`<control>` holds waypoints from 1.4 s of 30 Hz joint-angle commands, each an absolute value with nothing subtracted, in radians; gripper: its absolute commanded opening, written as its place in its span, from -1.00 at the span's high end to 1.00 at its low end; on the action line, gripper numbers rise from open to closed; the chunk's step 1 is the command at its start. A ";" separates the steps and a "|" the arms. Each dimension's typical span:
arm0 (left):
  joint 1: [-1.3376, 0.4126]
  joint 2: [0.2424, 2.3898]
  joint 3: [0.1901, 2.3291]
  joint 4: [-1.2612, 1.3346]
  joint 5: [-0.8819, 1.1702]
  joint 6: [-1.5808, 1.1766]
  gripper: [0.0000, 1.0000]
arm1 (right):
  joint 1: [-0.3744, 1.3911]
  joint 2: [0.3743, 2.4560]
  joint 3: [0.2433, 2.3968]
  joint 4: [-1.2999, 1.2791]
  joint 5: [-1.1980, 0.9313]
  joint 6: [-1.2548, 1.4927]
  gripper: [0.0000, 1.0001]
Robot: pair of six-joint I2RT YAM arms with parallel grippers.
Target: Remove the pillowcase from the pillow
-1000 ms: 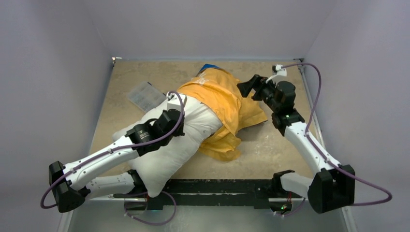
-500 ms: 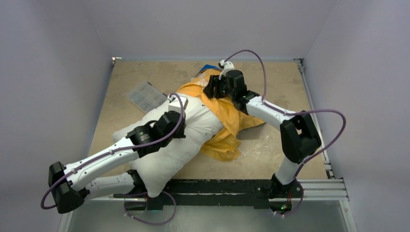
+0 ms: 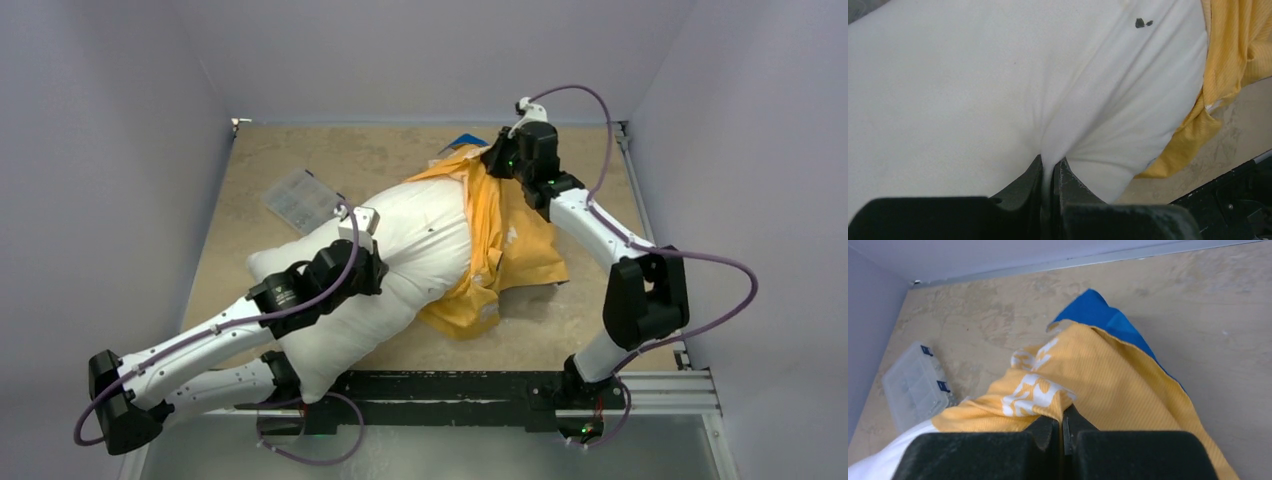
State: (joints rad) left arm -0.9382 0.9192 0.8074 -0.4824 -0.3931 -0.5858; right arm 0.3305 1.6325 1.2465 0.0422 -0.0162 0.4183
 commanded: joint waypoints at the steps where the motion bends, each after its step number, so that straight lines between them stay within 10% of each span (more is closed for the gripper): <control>1: -0.933 0.861 0.800 -0.637 -0.446 -0.597 1.00 | 0.220 1.539 1.335 0.112 0.145 0.409 1.00; 9: -0.933 0.849 0.805 -0.662 -0.478 -0.602 1.00 | 0.212 1.508 1.297 0.155 0.055 0.408 0.95; 17: -0.934 0.916 0.866 -0.592 -0.475 -0.582 1.00 | 0.213 1.327 1.171 0.205 -0.058 0.407 -0.20; 42: -0.780 1.450 1.526 -0.486 -0.488 -0.405 1.00 | 0.260 0.857 0.724 0.065 -0.310 0.517 -0.49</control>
State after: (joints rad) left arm -0.8101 1.4517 1.4155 -0.5922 -0.4675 -0.4252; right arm 0.2520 0.8505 0.7307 0.0822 -0.3027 0.4770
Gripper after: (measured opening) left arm 0.041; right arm 0.740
